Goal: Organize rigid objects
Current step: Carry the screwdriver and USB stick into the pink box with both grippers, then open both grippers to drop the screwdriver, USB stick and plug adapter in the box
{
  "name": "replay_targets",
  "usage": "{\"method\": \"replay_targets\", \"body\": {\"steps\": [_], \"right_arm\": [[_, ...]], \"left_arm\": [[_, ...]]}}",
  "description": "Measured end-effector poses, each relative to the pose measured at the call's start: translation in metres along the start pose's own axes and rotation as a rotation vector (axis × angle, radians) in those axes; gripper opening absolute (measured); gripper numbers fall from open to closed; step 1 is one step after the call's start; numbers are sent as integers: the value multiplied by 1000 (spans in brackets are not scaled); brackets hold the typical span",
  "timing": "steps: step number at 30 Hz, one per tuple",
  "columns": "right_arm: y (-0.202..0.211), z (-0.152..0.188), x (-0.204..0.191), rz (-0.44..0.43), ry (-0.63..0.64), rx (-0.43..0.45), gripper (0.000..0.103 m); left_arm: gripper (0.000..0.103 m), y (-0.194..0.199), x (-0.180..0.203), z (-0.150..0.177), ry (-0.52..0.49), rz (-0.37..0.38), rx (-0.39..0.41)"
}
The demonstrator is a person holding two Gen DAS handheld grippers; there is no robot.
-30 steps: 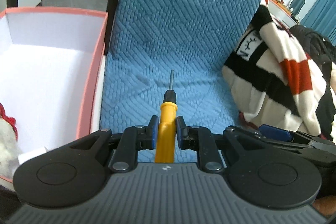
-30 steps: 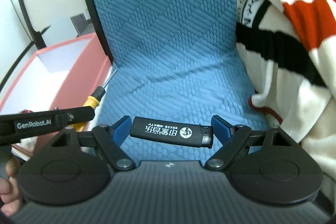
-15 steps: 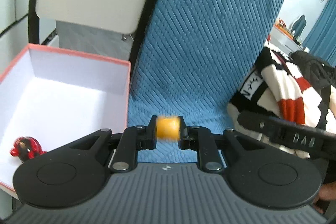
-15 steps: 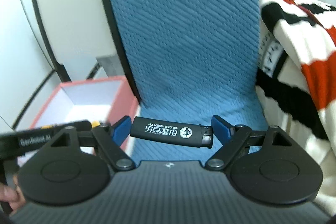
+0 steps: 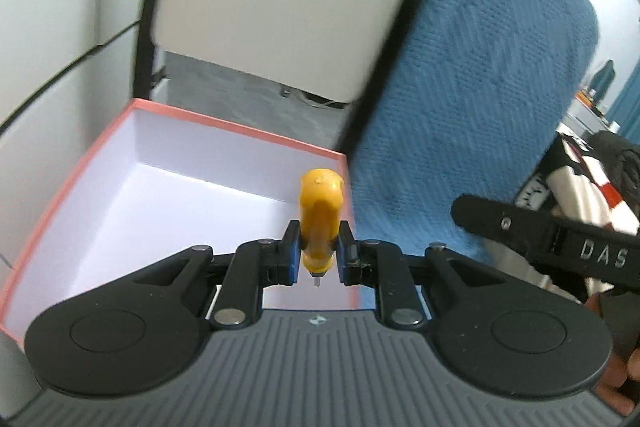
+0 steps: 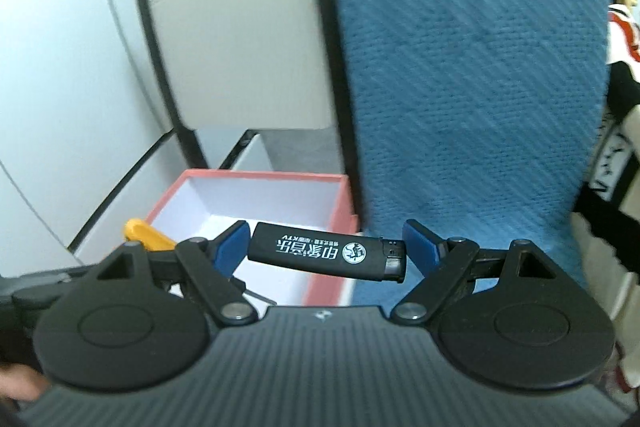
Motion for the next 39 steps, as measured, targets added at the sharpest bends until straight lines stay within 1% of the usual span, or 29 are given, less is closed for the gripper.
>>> {"method": "replay_targets", "body": {"steps": [4,7,9,14,18,22,26,27,28,29,30,31,35,39], "right_arm": [[-20,15,-21,-20,6,-44,85],[-36,34,-34,-42,15,-94,85],[-46,45,-40,-41,21,-124,85],[-68,78,-49,-33,20,-201,85],[-77,99,-52,-23,32,-251,86],[-82,103,-54,4,69,-253,86],[-80,103,-52,-8,56,-261,86],[-80,102,-52,-16,49,-264,86],[-79,102,-52,-27,40,-268,91],[-77,100,-51,-34,31,-264,96],[-77,98,-52,-35,27,-256,96],[-75,96,-52,-32,27,-250,96],[-64,87,-55,-42,23,-222,96],[-47,74,-62,-62,27,-183,96]], "left_arm": [[21,1,-38,0,26,-43,-11],[21,-3,-64,9,50,-72,-45],[21,-7,-80,16,58,-91,-72],[21,-15,-104,36,68,-114,-137],[21,-20,-112,46,89,-109,-163],[21,-24,-114,51,106,-99,-179],[22,-22,-115,50,132,-106,-181],[23,-20,-115,49,134,-107,-180],[24,-18,-114,47,131,-110,-178],[28,-15,-113,45,123,-113,-176],[34,-14,-112,43,117,-118,-173],[35,-10,-111,40,111,-125,-164],[39,7,-102,27,93,-133,-136],[41,28,-85,15,68,-132,-99]]}}
Point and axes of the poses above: each gripper's, at about its wrist camera, not at the fingertips, and y roughly against the way its jaws point, x to its right, z to its underside, the point moved 10 cm from there along -y, roughly the way its jaws point, and after that the axes turned 6 degrees about x, right-handed, at the moved point
